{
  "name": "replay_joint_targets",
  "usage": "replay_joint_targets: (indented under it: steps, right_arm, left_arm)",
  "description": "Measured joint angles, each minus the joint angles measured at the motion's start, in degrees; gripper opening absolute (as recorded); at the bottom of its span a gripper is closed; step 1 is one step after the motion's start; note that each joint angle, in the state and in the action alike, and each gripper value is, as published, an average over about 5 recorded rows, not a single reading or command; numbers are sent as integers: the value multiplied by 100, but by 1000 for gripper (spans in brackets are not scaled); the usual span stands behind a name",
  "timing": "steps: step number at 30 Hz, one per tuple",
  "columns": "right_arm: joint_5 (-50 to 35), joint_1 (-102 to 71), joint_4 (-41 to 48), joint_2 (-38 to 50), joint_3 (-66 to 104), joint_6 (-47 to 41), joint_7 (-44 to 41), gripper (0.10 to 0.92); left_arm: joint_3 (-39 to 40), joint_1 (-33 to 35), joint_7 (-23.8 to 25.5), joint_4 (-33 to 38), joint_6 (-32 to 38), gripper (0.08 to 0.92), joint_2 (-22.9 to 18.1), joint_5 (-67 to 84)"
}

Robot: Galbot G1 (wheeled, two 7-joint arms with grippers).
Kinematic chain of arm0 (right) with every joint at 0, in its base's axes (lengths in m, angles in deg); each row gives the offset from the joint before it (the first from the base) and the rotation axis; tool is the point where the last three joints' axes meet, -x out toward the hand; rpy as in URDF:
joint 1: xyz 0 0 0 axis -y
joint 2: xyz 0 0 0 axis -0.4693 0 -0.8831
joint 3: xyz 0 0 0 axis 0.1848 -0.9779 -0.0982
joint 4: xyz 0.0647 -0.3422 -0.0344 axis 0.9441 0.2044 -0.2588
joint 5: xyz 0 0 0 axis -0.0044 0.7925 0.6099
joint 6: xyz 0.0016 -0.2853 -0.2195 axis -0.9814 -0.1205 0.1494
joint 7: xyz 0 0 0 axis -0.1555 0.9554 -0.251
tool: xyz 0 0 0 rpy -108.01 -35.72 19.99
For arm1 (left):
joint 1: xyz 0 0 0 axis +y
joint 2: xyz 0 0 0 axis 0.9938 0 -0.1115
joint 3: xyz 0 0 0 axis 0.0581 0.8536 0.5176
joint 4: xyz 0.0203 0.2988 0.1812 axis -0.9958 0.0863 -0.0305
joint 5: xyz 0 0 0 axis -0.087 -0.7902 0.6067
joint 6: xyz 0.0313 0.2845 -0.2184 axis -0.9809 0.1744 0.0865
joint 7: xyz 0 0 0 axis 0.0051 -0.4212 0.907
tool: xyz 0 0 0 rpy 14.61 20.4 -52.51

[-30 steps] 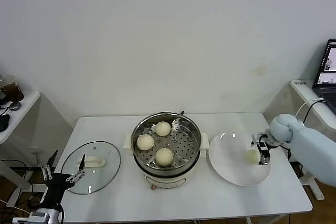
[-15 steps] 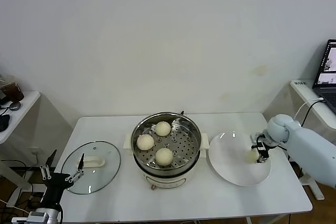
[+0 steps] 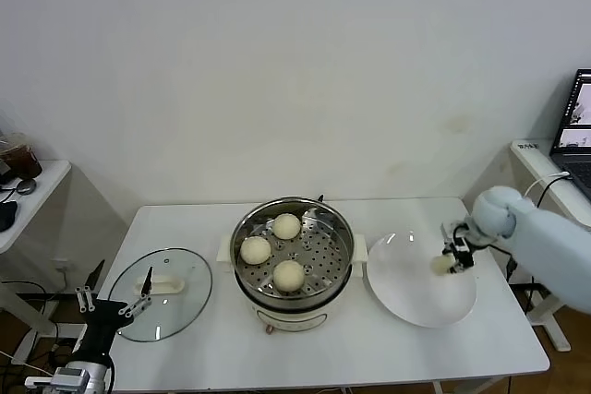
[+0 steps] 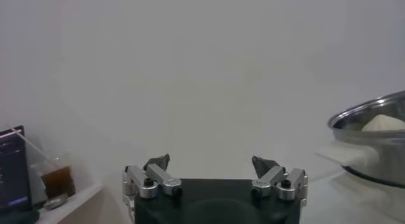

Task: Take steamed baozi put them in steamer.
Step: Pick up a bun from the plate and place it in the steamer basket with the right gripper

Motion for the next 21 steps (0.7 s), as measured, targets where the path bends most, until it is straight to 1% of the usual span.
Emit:
replay_joint_targets:
  steps: [5,9,14,21]
  right_arm:
    - [-907,1260,-572,36,-936,-316,107,438]
    - [-1707,2324,-1009,-139,-1693,-639,263,441]
    - [-2714,3311,-1490,-571,-2395,-1162,565,441]
    - [-3840,3877,-1818,-1347,-2956,-1930,1094,445]
  left_arm:
    - [89,-46,-4,-21,-89,823,49,98]
    - [168,-54,-13,-32,-175,823,97,187]
    - [241,-26,-21,-42,-301,823,141,290]
    - [327,44,28,-47,-482,823,184,357]
